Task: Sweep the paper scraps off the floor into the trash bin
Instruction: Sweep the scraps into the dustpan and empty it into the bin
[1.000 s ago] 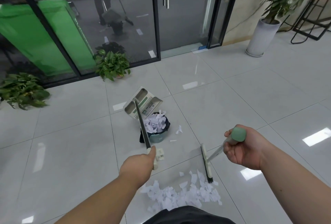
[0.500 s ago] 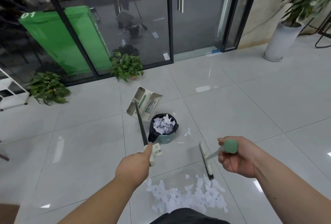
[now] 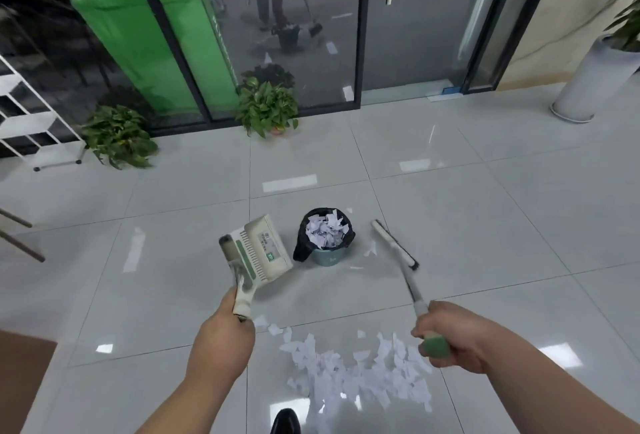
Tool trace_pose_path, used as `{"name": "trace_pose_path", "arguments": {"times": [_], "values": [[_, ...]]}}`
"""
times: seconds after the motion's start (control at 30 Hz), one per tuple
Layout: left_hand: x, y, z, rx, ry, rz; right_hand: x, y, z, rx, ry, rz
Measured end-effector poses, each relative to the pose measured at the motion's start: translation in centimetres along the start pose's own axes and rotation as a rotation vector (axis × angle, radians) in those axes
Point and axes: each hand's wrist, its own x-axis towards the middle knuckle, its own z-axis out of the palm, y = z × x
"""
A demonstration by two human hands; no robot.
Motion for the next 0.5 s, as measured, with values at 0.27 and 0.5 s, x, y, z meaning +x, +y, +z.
{"name": "trace_pose_path", "arguments": {"times": [0.27,0.5], "values": [[1.5,-3.4,0.9,-0.193,0.036,-0.244,6.2,-1.5,0.5,0.106,0.108,0.057],[4.2,-6.8,2.3,-0.212,0.031,-0.322,13.3,-4.4,2.9,0.100,0.086,-0.007]]}}
